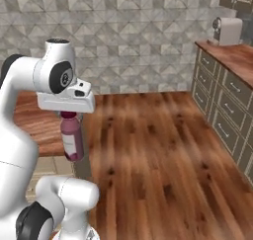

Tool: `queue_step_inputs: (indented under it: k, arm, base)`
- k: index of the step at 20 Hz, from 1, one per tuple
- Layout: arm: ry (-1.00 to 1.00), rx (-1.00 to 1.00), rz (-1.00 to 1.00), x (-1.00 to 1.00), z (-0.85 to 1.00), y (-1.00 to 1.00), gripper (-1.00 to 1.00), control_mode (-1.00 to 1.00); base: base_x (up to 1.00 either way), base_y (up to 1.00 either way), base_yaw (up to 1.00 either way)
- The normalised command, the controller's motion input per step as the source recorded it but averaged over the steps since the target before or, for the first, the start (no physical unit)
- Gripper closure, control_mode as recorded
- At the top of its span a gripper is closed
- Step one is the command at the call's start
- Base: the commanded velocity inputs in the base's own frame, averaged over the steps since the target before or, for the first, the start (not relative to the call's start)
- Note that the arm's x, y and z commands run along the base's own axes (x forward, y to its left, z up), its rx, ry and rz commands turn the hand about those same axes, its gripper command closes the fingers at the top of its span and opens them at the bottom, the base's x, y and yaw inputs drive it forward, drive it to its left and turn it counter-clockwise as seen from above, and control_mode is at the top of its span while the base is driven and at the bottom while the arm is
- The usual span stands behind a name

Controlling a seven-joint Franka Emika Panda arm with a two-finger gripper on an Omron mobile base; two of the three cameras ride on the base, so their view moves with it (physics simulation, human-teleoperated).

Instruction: Place the drinks on the dining counter in a tight cluster.

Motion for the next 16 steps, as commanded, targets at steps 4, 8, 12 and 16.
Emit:
queue_step_inputs:
  k: [4,8,12,16]
  arm:
    - [0.00,0.00,0.00,0.00,0.00,0.00,1.00,1.00]
    - [0.00,0.00,0.00,0.00,0.00,0.00,1.00,1.00]
    - [0.00,0.00,0.00,0.00,0.00,0.00,1.00,1.00]
    - [0.00,0.00,0.00,0.00,0.00,0.00,1.00,1.00]
  base:
    - [0.36,-1.00,0.35]
    - [0.51,-1.00,0.47]
    - [0.62,-1.00,0.54]
    - [0.49,-0.69,0.70]
